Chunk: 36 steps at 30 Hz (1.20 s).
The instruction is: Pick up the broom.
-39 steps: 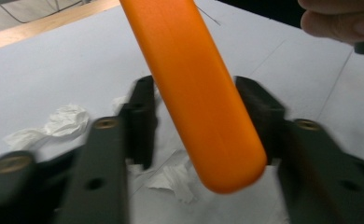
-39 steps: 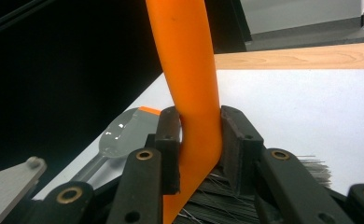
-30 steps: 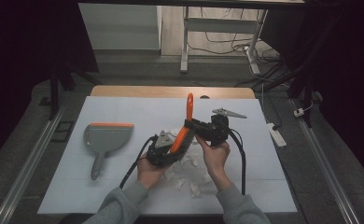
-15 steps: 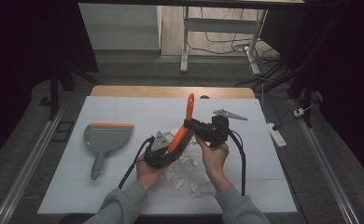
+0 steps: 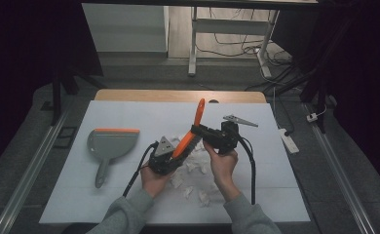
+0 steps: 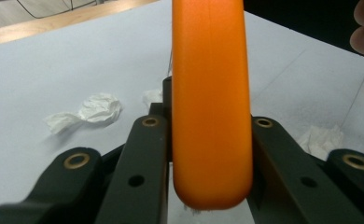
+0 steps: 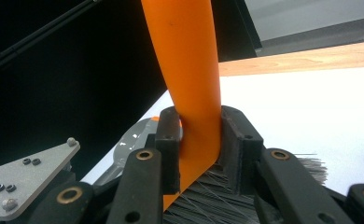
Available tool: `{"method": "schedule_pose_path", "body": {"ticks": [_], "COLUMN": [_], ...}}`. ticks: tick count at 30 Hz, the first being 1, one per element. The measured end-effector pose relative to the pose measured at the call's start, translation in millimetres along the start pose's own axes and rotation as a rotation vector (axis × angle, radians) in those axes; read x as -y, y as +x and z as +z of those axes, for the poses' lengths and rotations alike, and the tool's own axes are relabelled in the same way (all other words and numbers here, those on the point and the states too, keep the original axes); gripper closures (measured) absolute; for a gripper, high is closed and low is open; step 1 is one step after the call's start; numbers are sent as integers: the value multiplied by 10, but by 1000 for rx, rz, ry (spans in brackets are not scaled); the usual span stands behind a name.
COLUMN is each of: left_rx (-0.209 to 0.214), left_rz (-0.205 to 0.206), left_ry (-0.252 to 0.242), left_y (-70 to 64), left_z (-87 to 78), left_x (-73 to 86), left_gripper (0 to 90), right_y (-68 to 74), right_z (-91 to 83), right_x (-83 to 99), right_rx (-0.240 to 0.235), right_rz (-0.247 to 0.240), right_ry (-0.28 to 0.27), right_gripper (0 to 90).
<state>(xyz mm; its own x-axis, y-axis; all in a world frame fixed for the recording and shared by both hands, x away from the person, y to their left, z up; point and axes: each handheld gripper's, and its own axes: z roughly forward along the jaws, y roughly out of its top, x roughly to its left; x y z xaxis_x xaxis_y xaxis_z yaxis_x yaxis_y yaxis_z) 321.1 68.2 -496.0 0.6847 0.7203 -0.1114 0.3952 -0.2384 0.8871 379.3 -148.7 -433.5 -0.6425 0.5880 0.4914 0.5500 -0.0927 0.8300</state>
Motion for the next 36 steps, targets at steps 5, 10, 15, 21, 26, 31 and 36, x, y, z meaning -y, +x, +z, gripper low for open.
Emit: {"method": "schedule_pose_path", "body": {"ticks": [5, 10, 15, 21, 26, 31, 36], "left_rx": [7, 24, 37, 93, 129, 187, 242], "left_rz": [6, 9, 16, 110, 145, 141, 162], "left_ry": [14, 26, 80, 154, 246, 308, 403], "left_y": [37, 111, 255, 357, 399, 407, 387], "left_z": [-17, -80, -215, -447, -519, -531, -553], "left_x": [-11, -41, -74, -173, -230, -259, -300], "left_gripper": [777, 778, 777, 776, 776, 775, 774], "right_y": [-18, 22, 101, 71, 36, 76, 179], "right_z": [14, 26, -59, -192, -304, -391, -453], "right_x": [-7, -25, -83, -122, -87, -75, -89], "right_rx": [-12, 8, 36, 23, 2, -27, -63], "right_rz": [2, -50, -160, -260, -334, -394, -455], "right_ry": [13, 27, 56, 140, 215, 274, 331], "right_gripper": [687, 628, 487, 429, 405, 405, 396]}}
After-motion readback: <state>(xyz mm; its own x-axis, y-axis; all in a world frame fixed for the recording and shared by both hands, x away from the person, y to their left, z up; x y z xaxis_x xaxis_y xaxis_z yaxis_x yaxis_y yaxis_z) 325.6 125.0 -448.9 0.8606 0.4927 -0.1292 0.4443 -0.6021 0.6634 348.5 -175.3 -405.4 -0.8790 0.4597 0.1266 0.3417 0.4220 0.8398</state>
